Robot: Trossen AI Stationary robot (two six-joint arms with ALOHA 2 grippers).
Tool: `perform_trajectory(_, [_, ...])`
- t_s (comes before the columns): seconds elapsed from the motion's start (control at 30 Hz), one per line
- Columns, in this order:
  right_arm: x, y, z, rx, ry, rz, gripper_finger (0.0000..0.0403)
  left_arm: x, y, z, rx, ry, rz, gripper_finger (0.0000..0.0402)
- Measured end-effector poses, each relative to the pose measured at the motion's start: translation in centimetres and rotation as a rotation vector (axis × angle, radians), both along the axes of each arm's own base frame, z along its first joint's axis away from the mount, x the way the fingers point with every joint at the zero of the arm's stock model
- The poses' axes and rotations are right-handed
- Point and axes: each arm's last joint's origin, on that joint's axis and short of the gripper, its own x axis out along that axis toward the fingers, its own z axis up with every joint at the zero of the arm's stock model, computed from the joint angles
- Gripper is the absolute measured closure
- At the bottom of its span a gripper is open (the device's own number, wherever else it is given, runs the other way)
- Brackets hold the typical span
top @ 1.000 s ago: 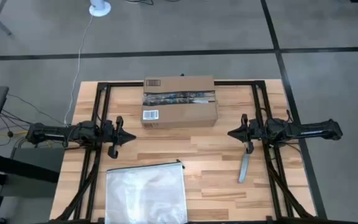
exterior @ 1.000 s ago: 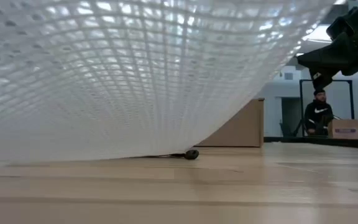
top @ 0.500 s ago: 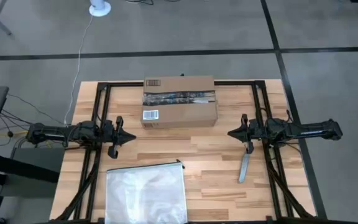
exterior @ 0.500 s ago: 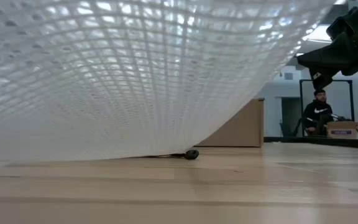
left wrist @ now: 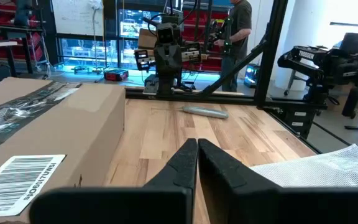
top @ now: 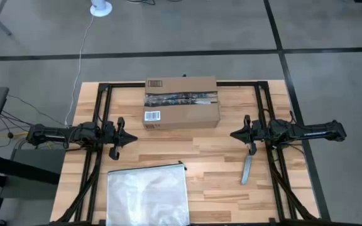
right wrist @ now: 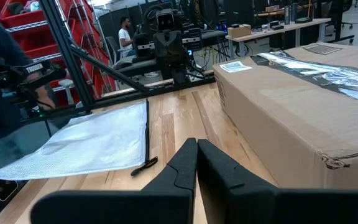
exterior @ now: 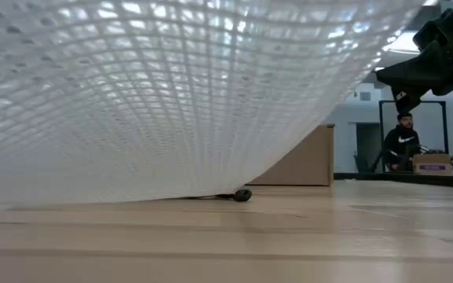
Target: Unpack boxes
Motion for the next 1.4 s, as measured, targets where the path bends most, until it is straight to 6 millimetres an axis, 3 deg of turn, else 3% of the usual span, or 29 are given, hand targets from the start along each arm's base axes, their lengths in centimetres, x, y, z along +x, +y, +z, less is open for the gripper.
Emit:
perform_trajectory(1.1, [0.0,0.0,0.0,0.0,0.0,0.0,0.0402,0.0,0.0,0.4,0.006,-0.031,0.012,0.0402])
perform_trajectory(1.2, [0.0,0.0,0.0,0.0,0.0,0.0,0.0402,-0.3,0.1,3.0,0.097,-0.143,0.042,0.0402])
perform_trajectory(1.33, [0.0,0.0,0.0,0.0,0.0,0.0,0.0402,-0.5,0.5,10.1,0.12,-0.247,0.175,0.0402])
perform_trajectory(1.4, [0.0,0.0,0.0,0.0,0.0,0.0,0.0402,1.0,0.4,13.0,0.171,-0.189,0.175,0.0402])
